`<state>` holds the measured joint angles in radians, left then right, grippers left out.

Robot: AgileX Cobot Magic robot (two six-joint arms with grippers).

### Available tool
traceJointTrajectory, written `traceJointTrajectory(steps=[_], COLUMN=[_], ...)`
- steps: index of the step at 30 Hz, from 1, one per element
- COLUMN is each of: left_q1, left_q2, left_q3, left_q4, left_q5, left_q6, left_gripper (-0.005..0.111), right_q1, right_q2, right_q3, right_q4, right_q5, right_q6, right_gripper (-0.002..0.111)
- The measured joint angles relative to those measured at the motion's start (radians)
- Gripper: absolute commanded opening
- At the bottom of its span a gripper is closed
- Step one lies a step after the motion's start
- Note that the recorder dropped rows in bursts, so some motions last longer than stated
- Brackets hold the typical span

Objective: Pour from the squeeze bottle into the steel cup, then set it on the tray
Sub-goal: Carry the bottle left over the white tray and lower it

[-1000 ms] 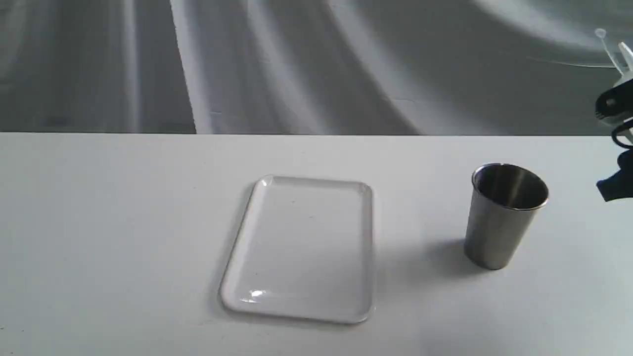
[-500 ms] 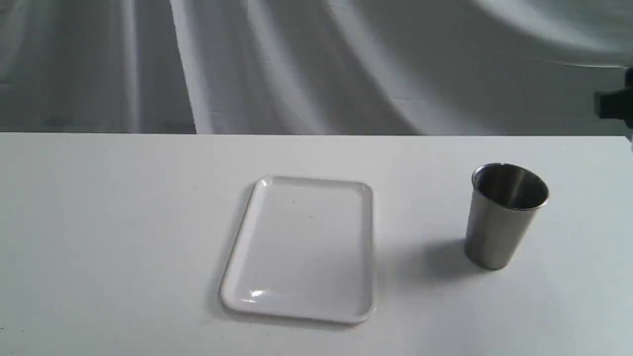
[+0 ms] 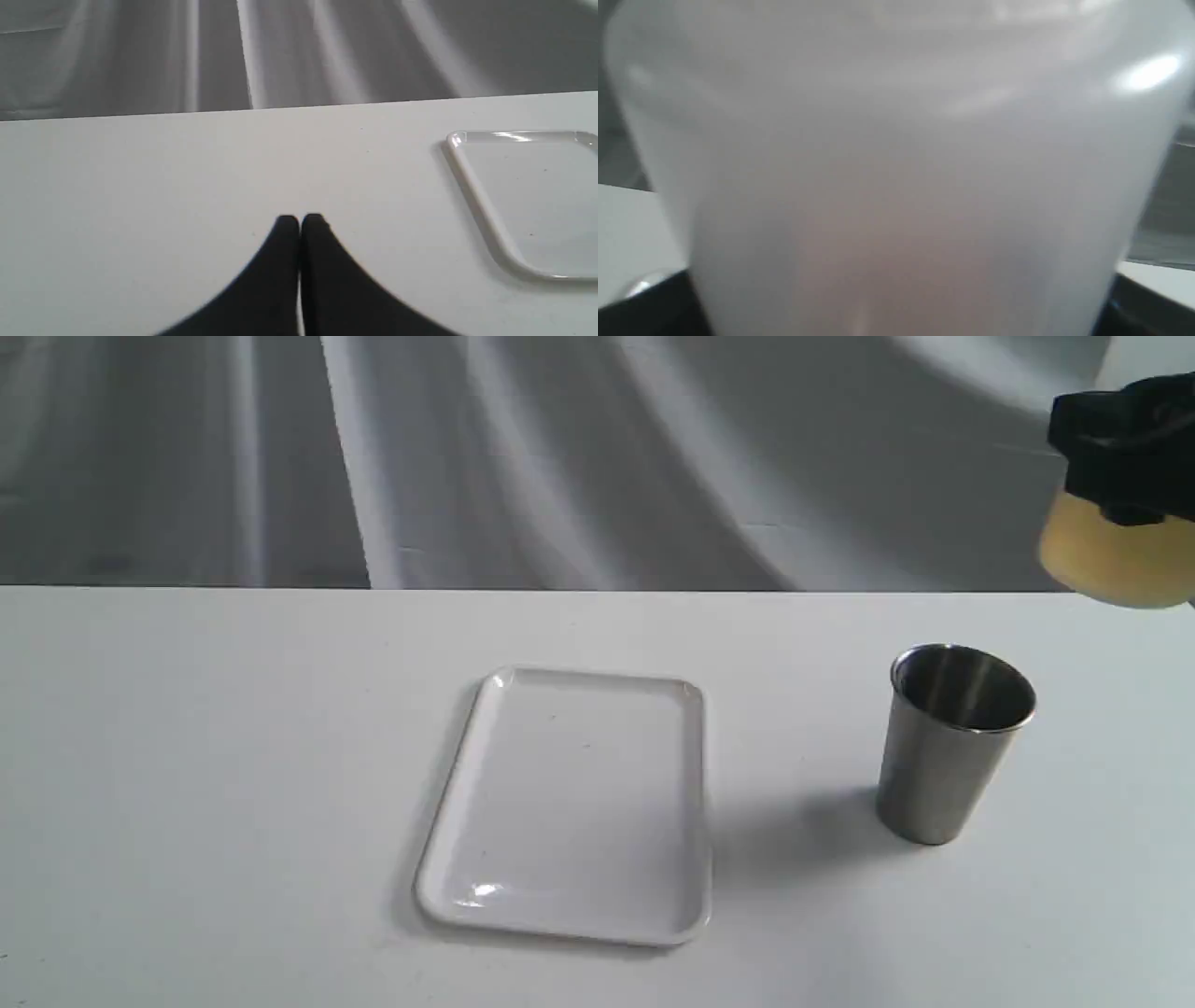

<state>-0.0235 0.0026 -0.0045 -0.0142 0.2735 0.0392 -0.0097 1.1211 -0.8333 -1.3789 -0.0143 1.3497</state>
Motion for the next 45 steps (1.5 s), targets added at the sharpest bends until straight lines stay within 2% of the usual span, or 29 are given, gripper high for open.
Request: traceJointTrajectory(steps=[6, 16, 25, 28, 34, 40, 45], left_q1=[0.000, 0.000, 0.000, 0.000, 0.000, 0.000, 0.000], left_q2=[0.000, 0.000, 0.000, 0.000, 0.000, 0.000, 0.000], left_q3=[0.000, 0.000, 0.000, 0.000, 0.000, 0.000, 0.000], left_q4=[0.000, 0.000, 0.000, 0.000, 0.000, 0.000, 0.000], left_q5=[0.000, 0.000, 0.000, 0.000, 0.000, 0.000, 0.000], left_q6=[0.000, 0.000, 0.000, 0.000, 0.000, 0.000, 0.000], left_gripper=[0.000, 0.000, 0.000, 0.000, 0.000, 0.000, 0.000], right_q1=[0.000, 0.011, 0.218, 0.296, 0.396, 0.456, 0.483], right_q2=[-0.001, -0.001, -0.001, 0.011, 0.085, 0.168, 0.236], right_q3=[0.000, 0.000, 0.000, 0.000, 0.000, 0.000, 0.000], right_q4=[0.152, 0.188, 0.292, 0.359, 0.528, 0.727, 0.881], right_q5=[-0.155, -0.169, -0.148, -0.099, -0.056, -0.109, -0.251], right_q6=[-0.026, -0.030, -0.045, -0.133, -0.458, -0.691, -0.880], right_gripper=[0.000, 0.000, 0.000, 0.000, 0.000, 0.000, 0.000])
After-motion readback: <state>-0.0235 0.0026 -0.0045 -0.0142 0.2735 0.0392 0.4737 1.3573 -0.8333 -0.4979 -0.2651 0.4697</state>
